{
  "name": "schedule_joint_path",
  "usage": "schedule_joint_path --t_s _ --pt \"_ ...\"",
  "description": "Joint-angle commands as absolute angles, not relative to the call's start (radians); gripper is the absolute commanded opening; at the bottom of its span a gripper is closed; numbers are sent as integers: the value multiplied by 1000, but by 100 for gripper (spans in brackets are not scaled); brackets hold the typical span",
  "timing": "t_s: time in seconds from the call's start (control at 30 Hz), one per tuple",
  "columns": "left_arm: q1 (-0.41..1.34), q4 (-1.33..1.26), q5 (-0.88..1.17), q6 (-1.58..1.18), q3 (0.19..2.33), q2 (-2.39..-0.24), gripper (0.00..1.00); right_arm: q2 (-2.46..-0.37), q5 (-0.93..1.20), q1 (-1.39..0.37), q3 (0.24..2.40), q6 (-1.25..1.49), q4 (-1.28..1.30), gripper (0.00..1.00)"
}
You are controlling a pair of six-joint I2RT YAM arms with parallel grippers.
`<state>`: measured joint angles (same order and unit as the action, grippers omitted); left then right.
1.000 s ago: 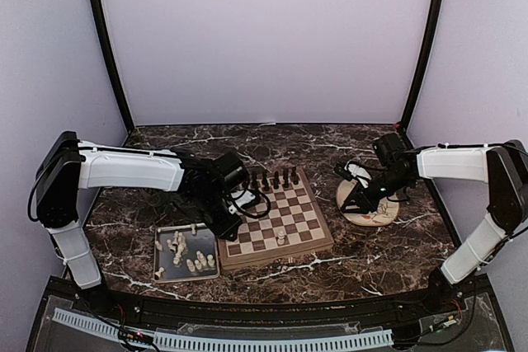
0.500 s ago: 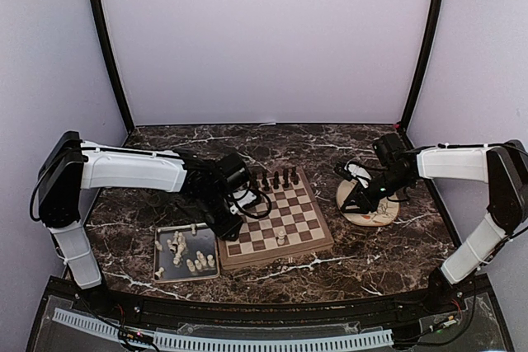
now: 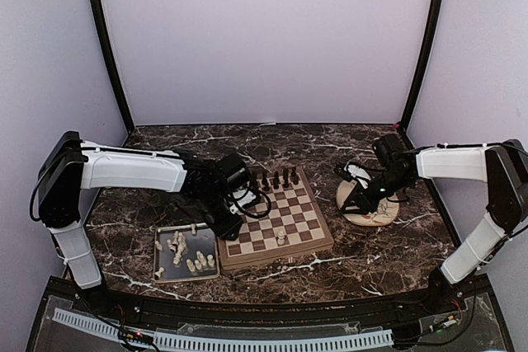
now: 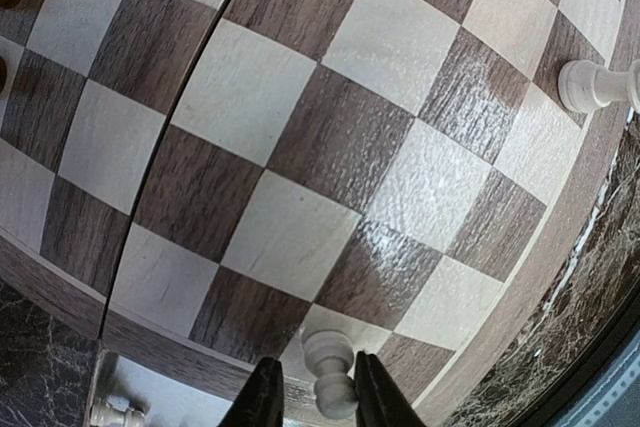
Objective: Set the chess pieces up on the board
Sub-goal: Place the pawn on a2, then pick up the rook from the storage box.
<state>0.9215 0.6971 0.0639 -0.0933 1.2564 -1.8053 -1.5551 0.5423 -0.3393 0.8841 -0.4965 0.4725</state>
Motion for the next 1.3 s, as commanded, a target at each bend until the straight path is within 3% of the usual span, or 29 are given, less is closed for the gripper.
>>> schedule_joint_path --t_s 0.0,0.13,0.3,0.77,1.07,1.27 --pt "934 719 104 -68 1285 -1786 29 -1563 545 -336 888 -506 475 35" --pt "937 712 146 -56 1297 -1729 34 -1563 547 -337 888 -504 475 35" --pt "934 717 20 -94 1272 -1620 39 -1571 548 -336 892 -503 476 35" --pt "807 815 -112 -303 986 -1463 31 -1588 553 -336 899 -503 480 35" --pt "808 681 187 -226 955 -1450 30 -1582 545 -336 894 -502 479 35" --pt "810 722 164 -222 961 -1486 28 -1587 544 -336 896 -504 479 35"
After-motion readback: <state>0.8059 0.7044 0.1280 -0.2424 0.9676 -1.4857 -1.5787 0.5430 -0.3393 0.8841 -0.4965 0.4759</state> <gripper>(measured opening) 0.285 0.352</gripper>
